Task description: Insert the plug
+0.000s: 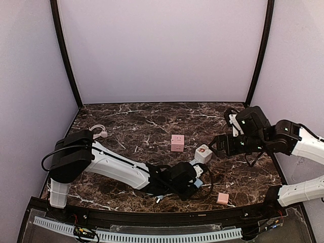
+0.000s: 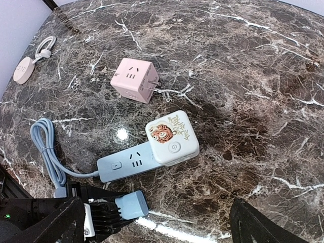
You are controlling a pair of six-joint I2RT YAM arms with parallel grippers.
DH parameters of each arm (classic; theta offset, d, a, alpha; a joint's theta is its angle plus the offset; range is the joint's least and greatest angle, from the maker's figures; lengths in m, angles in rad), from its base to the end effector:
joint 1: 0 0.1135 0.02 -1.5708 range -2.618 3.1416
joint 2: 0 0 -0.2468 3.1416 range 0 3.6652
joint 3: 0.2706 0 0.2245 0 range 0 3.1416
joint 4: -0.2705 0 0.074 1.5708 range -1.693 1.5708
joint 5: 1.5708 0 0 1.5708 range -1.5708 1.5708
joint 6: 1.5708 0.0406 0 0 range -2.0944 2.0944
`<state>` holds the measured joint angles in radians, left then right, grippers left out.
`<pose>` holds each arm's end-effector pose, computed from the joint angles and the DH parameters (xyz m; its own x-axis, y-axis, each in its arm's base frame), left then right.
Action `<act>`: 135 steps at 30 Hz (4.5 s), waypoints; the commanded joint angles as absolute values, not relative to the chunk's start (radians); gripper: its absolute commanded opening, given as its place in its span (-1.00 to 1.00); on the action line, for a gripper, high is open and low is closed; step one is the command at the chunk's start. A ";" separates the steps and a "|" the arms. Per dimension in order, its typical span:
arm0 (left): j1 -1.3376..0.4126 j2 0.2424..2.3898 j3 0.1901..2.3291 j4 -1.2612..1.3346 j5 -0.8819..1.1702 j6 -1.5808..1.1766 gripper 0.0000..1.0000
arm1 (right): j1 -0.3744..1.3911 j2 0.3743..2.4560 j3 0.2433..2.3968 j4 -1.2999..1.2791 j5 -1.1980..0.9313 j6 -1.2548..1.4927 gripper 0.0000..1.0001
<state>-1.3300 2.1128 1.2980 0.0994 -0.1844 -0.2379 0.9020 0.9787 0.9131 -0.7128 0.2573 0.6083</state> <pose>0.1087 -0.4113 0.1340 -0.3692 0.5321 -0.7620 0.8589 0.5086 -0.0610 0.1214 0.1369 0.2845 -0.7266 -0.0281 -0.6865 -0.2817 0.9235 0.2603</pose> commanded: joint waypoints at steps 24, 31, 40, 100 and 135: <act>-1.336 1.710 0.881 0.622 -0.004 0.165 -0.65 | 0.900 1.043 0.805 -0.557 -0.508 0.624 0.44; -1.336 1.708 0.872 0.648 -0.002 0.168 -0.64 | 0.906 1.078 0.785 -0.501 -0.542 0.641 0.27; -1.336 1.714 0.873 0.667 -0.004 0.175 -0.64 | 0.923 1.113 0.770 -0.454 -0.564 0.651 0.02; -1.191 1.889 0.835 0.514 -0.069 -0.006 0.87 | 0.994 1.160 1.004 -0.598 0.308 -0.178 -1.00; -1.146 1.896 0.743 0.728 0.093 0.174 -0.21 | 1.050 1.186 1.013 -0.687 0.040 -0.477 -1.00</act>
<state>-1.1461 1.9686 0.8051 0.7120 0.0040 0.1635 1.0309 1.1713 1.0069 -0.6571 0.1139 -0.4030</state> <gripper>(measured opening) 0.439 0.248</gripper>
